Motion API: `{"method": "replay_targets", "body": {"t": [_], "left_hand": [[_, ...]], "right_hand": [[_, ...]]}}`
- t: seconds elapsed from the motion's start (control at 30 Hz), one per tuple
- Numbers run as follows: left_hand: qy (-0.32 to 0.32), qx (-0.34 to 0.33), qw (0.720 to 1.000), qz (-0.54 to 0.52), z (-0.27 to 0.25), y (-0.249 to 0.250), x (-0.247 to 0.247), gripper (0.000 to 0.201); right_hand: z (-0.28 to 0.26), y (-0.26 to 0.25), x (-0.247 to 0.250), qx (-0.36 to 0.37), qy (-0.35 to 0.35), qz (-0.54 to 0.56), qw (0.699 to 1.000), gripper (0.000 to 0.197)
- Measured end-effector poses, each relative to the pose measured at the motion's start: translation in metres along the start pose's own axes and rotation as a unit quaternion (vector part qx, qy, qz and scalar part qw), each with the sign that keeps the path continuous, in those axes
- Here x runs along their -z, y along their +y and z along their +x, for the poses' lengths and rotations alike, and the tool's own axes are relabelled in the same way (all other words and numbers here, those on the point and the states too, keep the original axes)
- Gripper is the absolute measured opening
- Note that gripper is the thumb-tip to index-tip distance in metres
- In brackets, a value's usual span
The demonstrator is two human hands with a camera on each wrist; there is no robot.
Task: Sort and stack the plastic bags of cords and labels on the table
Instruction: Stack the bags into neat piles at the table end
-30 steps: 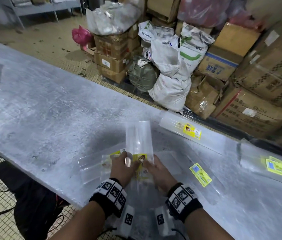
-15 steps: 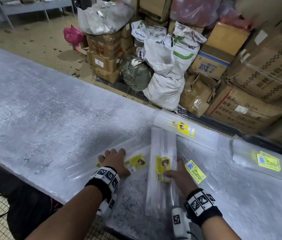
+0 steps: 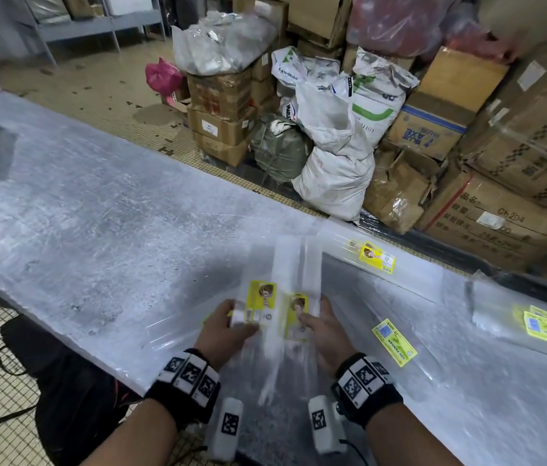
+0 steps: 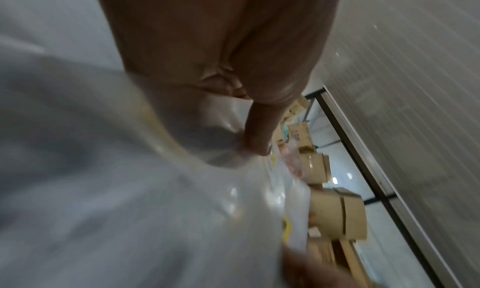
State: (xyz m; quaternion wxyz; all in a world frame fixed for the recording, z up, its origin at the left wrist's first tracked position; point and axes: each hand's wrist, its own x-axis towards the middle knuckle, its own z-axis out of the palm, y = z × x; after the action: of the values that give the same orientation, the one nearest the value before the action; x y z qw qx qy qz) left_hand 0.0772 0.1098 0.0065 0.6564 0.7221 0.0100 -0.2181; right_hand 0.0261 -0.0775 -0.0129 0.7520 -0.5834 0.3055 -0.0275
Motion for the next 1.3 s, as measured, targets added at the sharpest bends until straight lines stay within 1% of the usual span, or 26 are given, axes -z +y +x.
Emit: {"method": "replay_targets", "body": {"t": [0.03, 0.07, 0.1, 0.17, 0.23, 0.27, 0.3, 0.33, 0.37, 0.43, 0.47, 0.5, 0.53, 0.57, 0.63, 0.67, 0.77, 0.83, 0.9, 0.97, 1.03, 1.1, 1.13, 1.17, 1.23, 1.3], "left_hand": [[0.005, -0.018, 1.0, 0.022, -0.003, -0.002, -0.005, 0.027], [0.005, -0.035, 0.999, 0.039, -0.006, -0.004, -0.011, 0.031], [-0.004, -0.05, 0.997, 0.054, -0.009, -0.005, -0.015, 0.036], [-0.041, -0.058, 0.996, 0.059, -0.01, -0.009, -0.02, 0.044], [-0.055, -0.037, 0.997, 0.05, -0.007, -0.006, -0.016, 0.041], [-0.027, -0.033, 0.996, 0.084, -0.002, -0.006, -0.01, 0.038], [0.015, -0.041, 0.986, 0.159, 0.005, -0.003, -0.003, 0.038], [0.056, -0.046, 0.966, 0.248, 0.013, -0.003, 0.007, 0.042], [0.077, -0.041, 0.937, 0.339, 0.019, -0.001, 0.017, 0.051], [0.07, 0.017, 0.876, 0.476, 0.028, -0.001, 0.034, 0.067], [0.055, 0.039, 0.856, 0.513, 0.03, -0.001, 0.039, 0.067], [0.044, 0.049, 0.844, 0.533, 0.03, 0.0, 0.042, 0.064], [0.04, 0.05, 0.84, 0.538, 0.031, -0.001, 0.044, 0.06], [0.039, 0.053, 0.844, 0.532, 0.031, 0.0, 0.045, 0.058], [0.04, 0.059, 0.855, 0.514, 0.033, 0.0, 0.048, 0.061], [0.039, 0.061, 0.855, 0.514, 0.034, 0.0, 0.048, 0.064], [0.044, 0.06, 0.841, 0.536, 0.034, 0.0, 0.042, 0.059], [0.049, 0.066, 0.852, 0.518, 0.031, -0.001, 0.037, 0.054], [0.049, 0.069, 0.873, 0.481, 0.028, -0.003, 0.035, 0.047], [0.051, 0.059, 0.904, 0.42, 0.027, -0.005, 0.035, 0.04], [0.048, 0.053, 0.937, 0.343, 0.029, -0.005, 0.035, 0.042], [0.049, 0.076, 0.97, 0.225, 0.031, -0.004, 0.034, 0.046], [0.046, 0.085, 0.985, 0.139, 0.031, -0.003, 0.032, 0.048], [0.039, 0.08, 0.995, 0.053, 0.031, -0.003, 0.028, 0.047], [0.021, 0.055, 0.996, -0.067, 0.03, -0.005, 0.02, 0.037], [-0.011, 0.037, 0.985, -0.166, 0.024, -0.003, 0.012, 0.032]], "right_hand": [[-0.001, 0.004, -0.01, -0.014, -0.013, 0.018, 1.0, 0.027], [-0.001, 0.009, -0.017, -0.03, -0.027, 0.035, 0.999, 0.021], [-0.005, 0.011, -0.023, -0.04, -0.035, 0.036, 0.998, 0.023], [-0.007, 0.014, -0.029, -0.003, -0.068, 0.001, 0.998, 0.021], [-0.011, 0.01, -0.025, 0.041, -0.078, -0.04, 0.995, 0.035], [-0.009, 0.01, -0.019, 0.049, -0.067, -0.054, 0.995, 0.04], [-0.007, 0.009, -0.012, 0.058, -0.053, -0.065, 0.995, 0.042], [-0.003, 0.009, -0.003, 0.06, -0.031, -0.067, 0.996, 0.043], [0.0, 0.008, 0.005, 0.055, -0.011, -0.06, 0.997, 0.044], [0.003, 0.006, 0.02, 0.05, 0.023, -0.041, 0.998, 0.046], [0.003, 0.005, 0.026, 0.051, 0.03, -0.034, 0.998, 0.047], [0.004, 0.005, 0.031, 0.052, 0.032, -0.031, 0.998, 0.048], [0.003, 0.005, 0.034, 0.05, 0.034, -0.029, 0.998, 0.049], [0.002, 0.005, 0.036, 0.05, 0.034, -0.029, 0.998, 0.049], [0.0, 0.006, 0.037, 0.05, 0.034, -0.024, 0.998, 0.048], [-0.001, 0.007, 0.036, 0.047, 0.038, -0.022, 0.998, 0.047], [-0.001, 0.011, 0.032, 0.043, 0.043, -0.022, 0.998, 0.047], [-0.002, 0.013, 0.029, 0.041, 0.04, -0.021, 0.998, 0.049], [-0.001, 0.016, 0.028, 0.045, 0.04, -0.027, 0.998, 0.049], [-0.002, 0.017, 0.027, 0.048, 0.04, -0.031, 0.998, 0.048], [-0.005, 0.016, 0.028, 0.043, 0.042, -0.034, 0.998, 0.046], [-0.007, 0.018, 0.027, 0.037, 0.045, -0.049, 0.997, 0.046], [-0.007, 0.02, 0.027, 0.034, 0.045, -0.059, 0.997, 0.047], [-0.007, 0.021, 0.026, 0.033, 0.046, -0.064, 0.996, 0.05], [-0.008, 0.019, 0.023, 0.029, 0.052, -0.061, 0.996, 0.052], [-0.009, 0.014, 0.018, 0.031, 0.054, -0.051, 0.997, 0.05]]}}
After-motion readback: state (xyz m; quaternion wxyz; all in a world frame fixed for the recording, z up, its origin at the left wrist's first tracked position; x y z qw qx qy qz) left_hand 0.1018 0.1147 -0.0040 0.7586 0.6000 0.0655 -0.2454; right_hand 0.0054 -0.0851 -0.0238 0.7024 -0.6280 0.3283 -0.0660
